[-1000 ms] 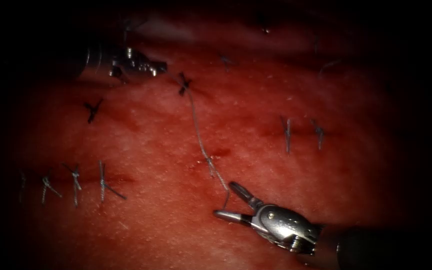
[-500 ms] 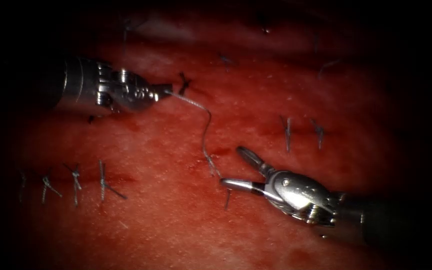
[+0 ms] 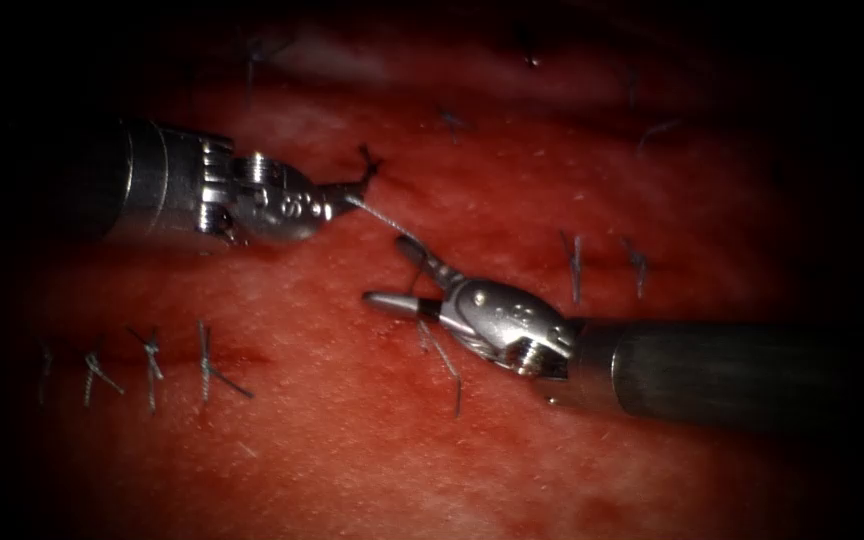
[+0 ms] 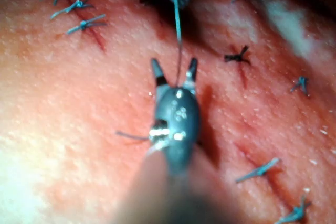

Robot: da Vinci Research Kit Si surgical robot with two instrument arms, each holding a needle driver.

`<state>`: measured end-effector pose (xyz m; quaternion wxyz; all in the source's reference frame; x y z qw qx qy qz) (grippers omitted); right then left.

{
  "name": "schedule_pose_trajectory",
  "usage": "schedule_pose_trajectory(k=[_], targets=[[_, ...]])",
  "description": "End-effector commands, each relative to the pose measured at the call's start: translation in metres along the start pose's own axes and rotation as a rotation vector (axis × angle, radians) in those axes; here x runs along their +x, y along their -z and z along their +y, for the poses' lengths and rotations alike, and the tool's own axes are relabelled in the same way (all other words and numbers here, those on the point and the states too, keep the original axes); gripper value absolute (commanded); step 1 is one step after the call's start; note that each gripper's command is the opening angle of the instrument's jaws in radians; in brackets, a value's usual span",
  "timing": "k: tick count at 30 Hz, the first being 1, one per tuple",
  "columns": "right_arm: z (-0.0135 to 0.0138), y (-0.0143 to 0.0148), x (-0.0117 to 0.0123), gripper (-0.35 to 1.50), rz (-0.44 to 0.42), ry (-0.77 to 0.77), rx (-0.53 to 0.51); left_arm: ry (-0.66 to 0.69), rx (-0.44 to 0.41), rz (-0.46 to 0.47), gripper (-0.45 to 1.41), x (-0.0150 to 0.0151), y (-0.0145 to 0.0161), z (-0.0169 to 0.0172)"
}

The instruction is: Wound Closure

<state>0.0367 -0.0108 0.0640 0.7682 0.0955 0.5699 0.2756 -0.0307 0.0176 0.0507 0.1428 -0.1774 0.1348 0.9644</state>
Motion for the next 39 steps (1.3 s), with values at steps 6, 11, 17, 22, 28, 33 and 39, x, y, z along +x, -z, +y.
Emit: schedule_pose_trajectory(k=[6, 11, 17, 22, 28, 33, 39], targets=[[0.0003, -0.0031, -0.0006, 1.26, 0.004, 0.018, -0.013, -0.002, -0.001, 0.004, -0.45, 0.0003, -0.0002, 0.0002], [0.0003, -0.0038, -0.002, 1.18, 0.005, 0.033, -0.017, -0.001, 0.001, 0.005, -0.45, 0.0003, -0.0001, 0.0003], [0.0004, -0.0037, -0.0025, 0.56, 0.014, 0.049, -0.02, -0.001, 0.002, 0.005, -0.45, 0.0004, 0.0, 0.0004], [0.0003, -0.0035, -0.0008, -0.35, 0.06, 0.112, -0.017, -0.002, 0.005, 0.005, -0.45, 0.0004, 0.0, 0.0007], [-0.0004, -0.0019, 0.0009, 0.52, 0.086, 0.152, -0.027, -0.004, 0.004, 0.007, -0.45, 0.0001, 0.0001, 0.0008], [0.0004, 0.0042, -0.0001, 1.31, 0.05, 0.152, -0.069, -0.001, 0.01, 0.004, -0.45, 0.0006, -0.0009, 0.0007], [0.0051, 0.0157, 0.0, 1.31, 0.034, 0.116, -0.227, 0.013, 0.022, 0.039, -0.45, 0.0029, -0.0042, 0.0022]])
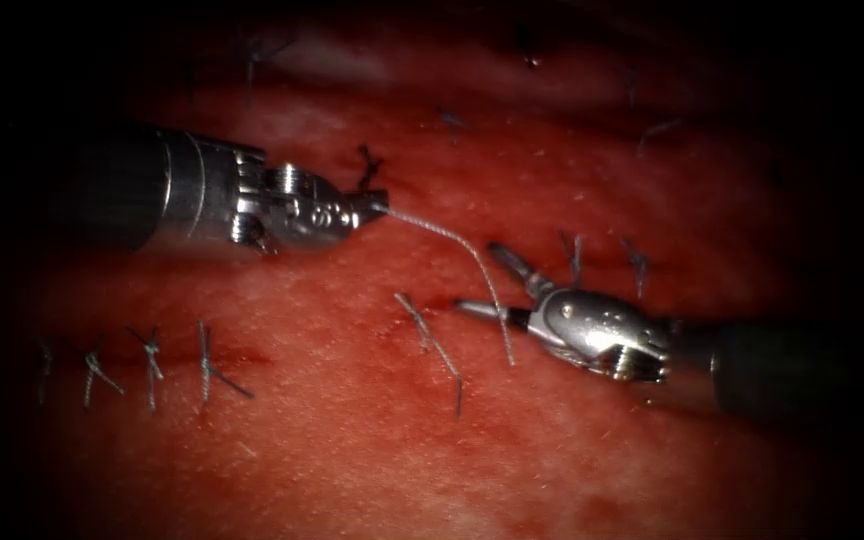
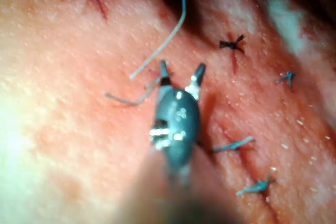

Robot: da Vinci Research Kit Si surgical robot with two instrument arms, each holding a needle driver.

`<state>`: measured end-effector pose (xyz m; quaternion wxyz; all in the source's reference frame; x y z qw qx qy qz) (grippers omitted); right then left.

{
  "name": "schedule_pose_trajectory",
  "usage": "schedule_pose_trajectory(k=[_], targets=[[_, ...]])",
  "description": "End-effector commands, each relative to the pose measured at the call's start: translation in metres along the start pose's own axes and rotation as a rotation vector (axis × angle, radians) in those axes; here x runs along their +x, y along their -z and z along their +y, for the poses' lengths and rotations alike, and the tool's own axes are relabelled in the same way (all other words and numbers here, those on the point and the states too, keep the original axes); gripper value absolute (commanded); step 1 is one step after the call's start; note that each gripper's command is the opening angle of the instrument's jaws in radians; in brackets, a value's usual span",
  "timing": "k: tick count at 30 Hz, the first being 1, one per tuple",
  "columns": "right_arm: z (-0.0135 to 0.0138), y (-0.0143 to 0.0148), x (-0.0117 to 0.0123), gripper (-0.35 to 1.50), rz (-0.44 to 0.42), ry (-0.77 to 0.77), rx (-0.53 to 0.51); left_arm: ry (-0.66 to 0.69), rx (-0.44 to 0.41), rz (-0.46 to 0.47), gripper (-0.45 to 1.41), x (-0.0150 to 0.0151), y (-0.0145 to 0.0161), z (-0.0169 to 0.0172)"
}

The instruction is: Wound Closure

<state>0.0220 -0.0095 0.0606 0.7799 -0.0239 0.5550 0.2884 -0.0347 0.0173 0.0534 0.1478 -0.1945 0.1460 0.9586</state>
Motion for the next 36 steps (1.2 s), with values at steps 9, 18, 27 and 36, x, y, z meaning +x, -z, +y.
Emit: schedule_pose_trajectory(k=[9, 18, 27, 36], targets=[[0.0044, 0.0089, -0.0009, 1.33, -0.042, -0.008, -0.108, 0.026, -0.062, 0.013, 0.19, 0.0008, -0.0097, 0.0047], [0.0008, 0.0062, 0.0002, 1.4, 0.003, -0.01, -0.068, 0.189, -0.288, 0.15, 1.25, -0.0029, -0.0108, 0.0048], [-0.0005, 0.0052, 0.0006, 1.4, 0.016, -0.01, -0.051, 0.292, -0.322, 0.314, 0.96, -0.0031, -0.0022, 0.0018], [-0.001, 0.0052, 0.0003, 1.4, 0.019, -0.006, -0.052, 0.158, -0.192, 0.443, 0.51, -0.0024, 0.0046, 0.0126]])
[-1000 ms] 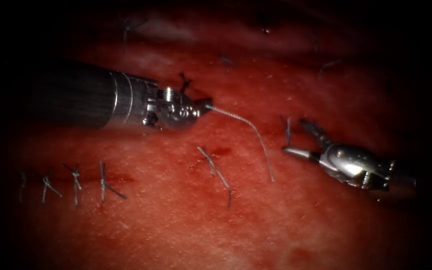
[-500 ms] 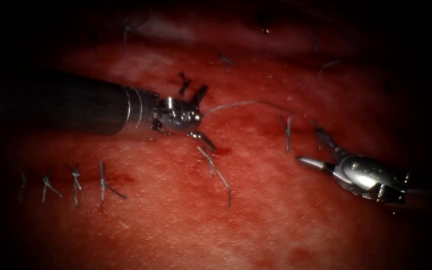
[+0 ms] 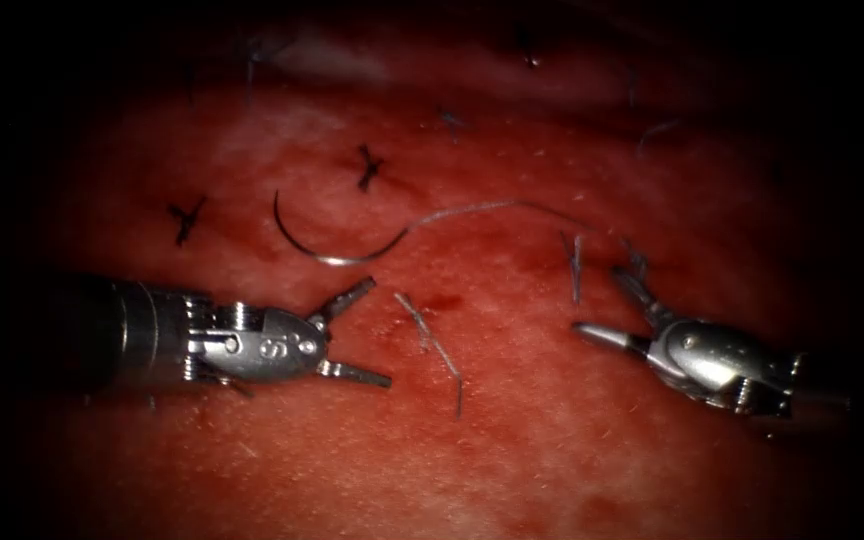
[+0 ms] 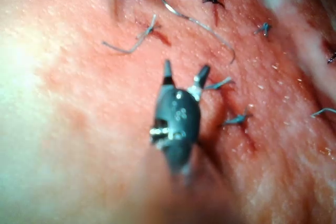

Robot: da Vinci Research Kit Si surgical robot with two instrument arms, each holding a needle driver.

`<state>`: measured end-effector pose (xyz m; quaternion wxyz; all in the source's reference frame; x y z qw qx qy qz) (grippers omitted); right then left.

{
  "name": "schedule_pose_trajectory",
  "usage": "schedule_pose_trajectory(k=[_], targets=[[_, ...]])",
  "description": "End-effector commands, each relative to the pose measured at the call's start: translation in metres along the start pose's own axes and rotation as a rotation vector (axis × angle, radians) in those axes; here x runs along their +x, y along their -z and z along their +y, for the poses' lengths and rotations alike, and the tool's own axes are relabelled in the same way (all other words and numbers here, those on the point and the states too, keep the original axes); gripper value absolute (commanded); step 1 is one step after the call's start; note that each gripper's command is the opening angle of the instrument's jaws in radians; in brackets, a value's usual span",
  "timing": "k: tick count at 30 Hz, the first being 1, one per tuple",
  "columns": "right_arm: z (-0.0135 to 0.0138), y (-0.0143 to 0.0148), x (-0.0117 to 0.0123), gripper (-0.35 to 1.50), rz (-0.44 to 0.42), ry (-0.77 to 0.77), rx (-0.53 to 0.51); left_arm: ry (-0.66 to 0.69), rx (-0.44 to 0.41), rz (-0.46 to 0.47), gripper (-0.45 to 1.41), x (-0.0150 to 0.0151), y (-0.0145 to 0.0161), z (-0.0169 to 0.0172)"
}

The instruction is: Wound Closure

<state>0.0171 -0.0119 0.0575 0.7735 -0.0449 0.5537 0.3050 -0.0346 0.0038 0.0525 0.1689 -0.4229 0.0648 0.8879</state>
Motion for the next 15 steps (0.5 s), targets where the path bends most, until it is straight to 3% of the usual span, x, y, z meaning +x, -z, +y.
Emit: schedule_pose_trajectory(k=[1, 4, 9, 15], targets=[[-0.0007, -0.0012, -0.0003, 1.4, 0.003, 0.0, -0.001, -0.024, 0.024, 0.015, 0.51, -0.0003, -0.0012, 0.0016], [-0.001, -0.0016, -0.0003, 1.4, 0.002, 0.0, -0.005, -0.041, 0.125, 0.004, 0.49, -0.0009, -0.0025, 0.0045], [-0.0014, -0.002, -0.0004, 1.38, 0.005, 0.007, -0.007, -0.03, 0.245, 0.055, 0.49, -0.0014, -0.0037, 0.0054], [-0.0019, -0.0027, -0.0005, 1.36, 0.007, 0.015, -0.004, -0.025, 0.283, 0.087, 0.47, -0.0015, -0.0046, 0.007]])
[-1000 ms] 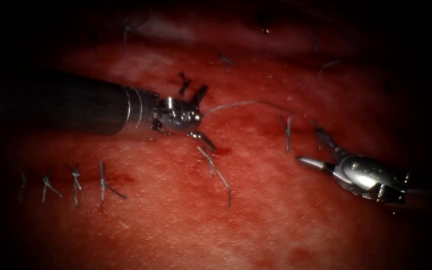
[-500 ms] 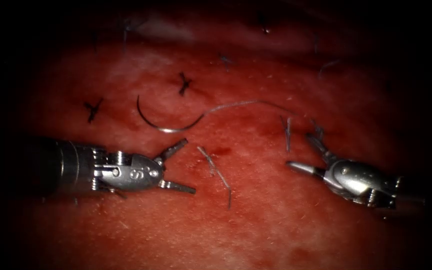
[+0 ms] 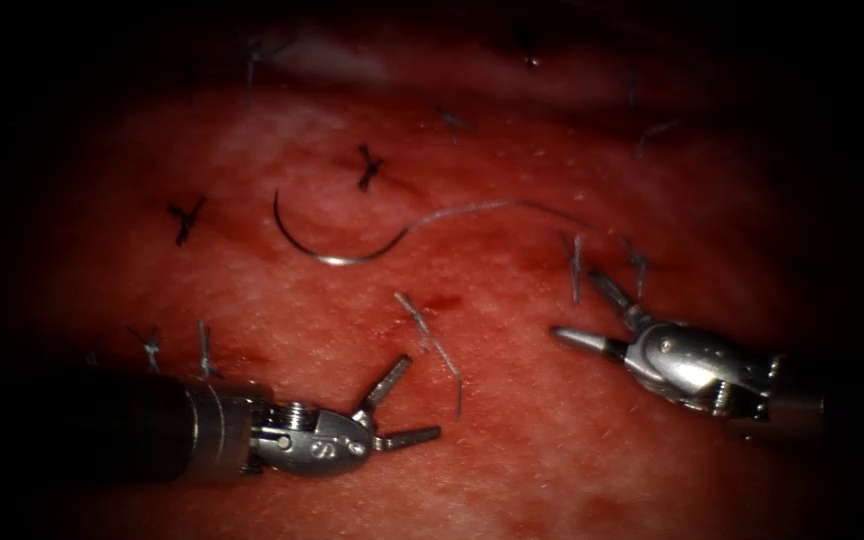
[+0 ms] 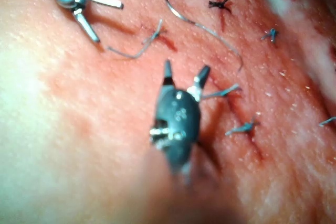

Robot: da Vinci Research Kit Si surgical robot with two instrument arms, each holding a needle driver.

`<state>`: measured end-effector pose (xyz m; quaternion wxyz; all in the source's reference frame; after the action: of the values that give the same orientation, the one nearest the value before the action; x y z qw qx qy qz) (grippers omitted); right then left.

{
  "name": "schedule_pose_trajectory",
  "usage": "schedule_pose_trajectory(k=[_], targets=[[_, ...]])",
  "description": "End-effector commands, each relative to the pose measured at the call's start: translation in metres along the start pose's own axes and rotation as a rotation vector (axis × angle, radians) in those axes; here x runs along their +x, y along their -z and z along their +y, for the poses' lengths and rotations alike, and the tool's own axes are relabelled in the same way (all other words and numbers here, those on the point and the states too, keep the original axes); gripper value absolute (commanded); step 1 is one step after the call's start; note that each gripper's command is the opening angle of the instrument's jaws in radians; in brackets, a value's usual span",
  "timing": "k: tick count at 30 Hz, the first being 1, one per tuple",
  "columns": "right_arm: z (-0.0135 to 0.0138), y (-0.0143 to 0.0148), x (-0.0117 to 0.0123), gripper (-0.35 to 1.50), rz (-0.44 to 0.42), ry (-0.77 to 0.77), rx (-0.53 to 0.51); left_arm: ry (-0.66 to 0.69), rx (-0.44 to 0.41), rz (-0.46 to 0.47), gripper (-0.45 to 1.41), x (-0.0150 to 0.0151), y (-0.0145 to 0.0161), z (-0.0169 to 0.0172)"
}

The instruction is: Wound Closure

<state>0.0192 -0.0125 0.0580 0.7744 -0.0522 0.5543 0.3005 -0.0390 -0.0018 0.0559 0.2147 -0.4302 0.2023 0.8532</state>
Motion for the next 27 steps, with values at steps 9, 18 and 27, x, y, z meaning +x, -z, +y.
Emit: schedule_pose_trajectory(k=[9, 18, 27], targets=[[-0.0006, -0.0014, -0.0004, 1.36, 0.006, 0.006, 0.004, -0.006, -0.012, 0.034, 0.46, 0.0003, -0.002, 0.0021], [-0.0007, -0.0014, -0.0004, 1.35, 0.005, 0.007, 0.008, 0.0, 0.008, 0.05, 0.37, 0.001, -0.0035, 0.0023], [-0.0009, -0.0016, -0.0004, 1.35, 0.007, 0.014, 0.009, -0.005, 0.004, 0.055, -0.45, 0.0005, -0.0042, 0.0016]])
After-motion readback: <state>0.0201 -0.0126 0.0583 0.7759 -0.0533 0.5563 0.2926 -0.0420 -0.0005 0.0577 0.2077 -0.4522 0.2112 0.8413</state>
